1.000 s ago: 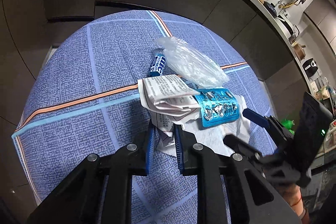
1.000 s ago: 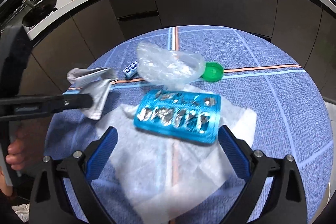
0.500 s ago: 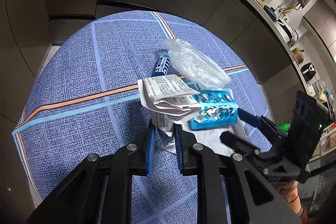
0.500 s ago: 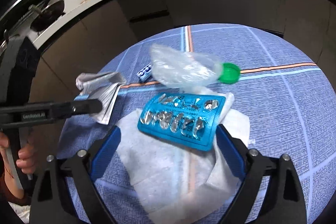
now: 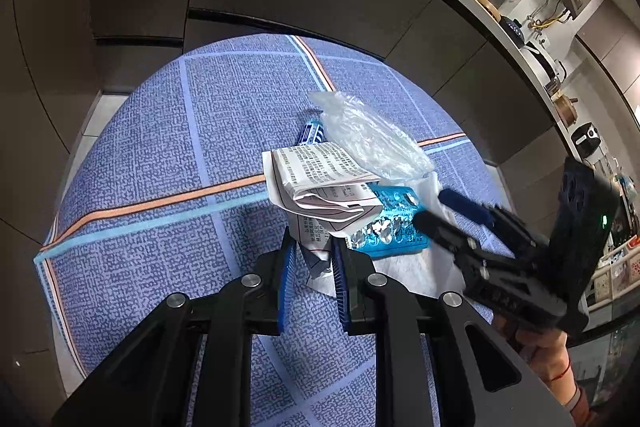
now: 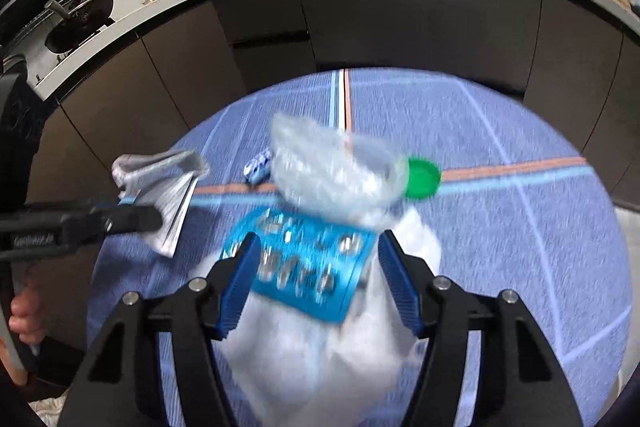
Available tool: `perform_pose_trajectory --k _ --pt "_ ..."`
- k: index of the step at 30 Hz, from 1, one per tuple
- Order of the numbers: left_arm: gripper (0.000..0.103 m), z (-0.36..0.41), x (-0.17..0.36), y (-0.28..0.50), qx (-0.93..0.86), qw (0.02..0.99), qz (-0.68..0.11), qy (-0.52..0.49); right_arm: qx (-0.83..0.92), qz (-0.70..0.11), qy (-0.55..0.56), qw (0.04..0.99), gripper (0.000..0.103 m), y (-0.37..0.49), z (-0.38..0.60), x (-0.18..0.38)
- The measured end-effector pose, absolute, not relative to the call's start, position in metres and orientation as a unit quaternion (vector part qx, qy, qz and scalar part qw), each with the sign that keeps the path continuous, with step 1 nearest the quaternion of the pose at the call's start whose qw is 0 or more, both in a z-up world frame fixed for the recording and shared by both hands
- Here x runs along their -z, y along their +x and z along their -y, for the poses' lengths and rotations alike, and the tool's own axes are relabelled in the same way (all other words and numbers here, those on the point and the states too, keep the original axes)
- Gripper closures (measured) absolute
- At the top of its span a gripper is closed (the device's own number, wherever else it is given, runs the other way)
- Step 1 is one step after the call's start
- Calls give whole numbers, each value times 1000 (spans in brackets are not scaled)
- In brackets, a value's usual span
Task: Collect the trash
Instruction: 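Grasp the folded receipt with left tool while right tool grasps plastic bag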
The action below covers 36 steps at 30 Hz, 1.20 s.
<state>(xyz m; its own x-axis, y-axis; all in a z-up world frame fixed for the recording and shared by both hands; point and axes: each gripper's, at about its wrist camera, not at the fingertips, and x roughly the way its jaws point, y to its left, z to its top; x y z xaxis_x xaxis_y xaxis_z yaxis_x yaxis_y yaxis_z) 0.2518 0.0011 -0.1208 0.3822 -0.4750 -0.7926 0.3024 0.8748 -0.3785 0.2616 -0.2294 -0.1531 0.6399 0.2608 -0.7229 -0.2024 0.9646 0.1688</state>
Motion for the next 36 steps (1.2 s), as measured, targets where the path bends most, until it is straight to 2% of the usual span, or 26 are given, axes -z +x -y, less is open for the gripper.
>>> perform_pose_trajectory --k 3,4,5,9,16,21,27,28,30,31,36 --pt "87 -4 118 251 233 829 -501 -84 -115 -390 31 913 39 284 230 148" --pt "86 -5 118 250 232 830 -501 -85 -112 -387 27 915 36 290 230 146" --pt "87 -6 118 250 231 830 -501 -85 -111 -386 23 916 27 295 229 146" --pt "86 -10 118 250 225 830 -503 -87 -123 -388 -3 913 27 306 223 140" --pt "86 -15 118 253 225 830 -502 -95 -139 -410 51 900 27 261 256 139" --pt "86 -3 119 251 238 826 -503 -89 -113 -420 73 898 43 232 280 145" --pt "86 12 114 245 247 827 -499 -76 -135 -401 39 905 43 261 262 126" --pt "86 13 114 245 248 827 -499 -74 -139 -397 32 907 42 270 256 124" --pt "86 13 113 246 246 828 -499 -73 -149 -395 23 906 21 290 244 123" --pt "86 12 114 247 245 828 -499 -73 -155 -397 17 904 19 301 235 125" --pt "86 7 116 251 238 828 -502 -75 -153 -416 -38 896 20 334 206 144"
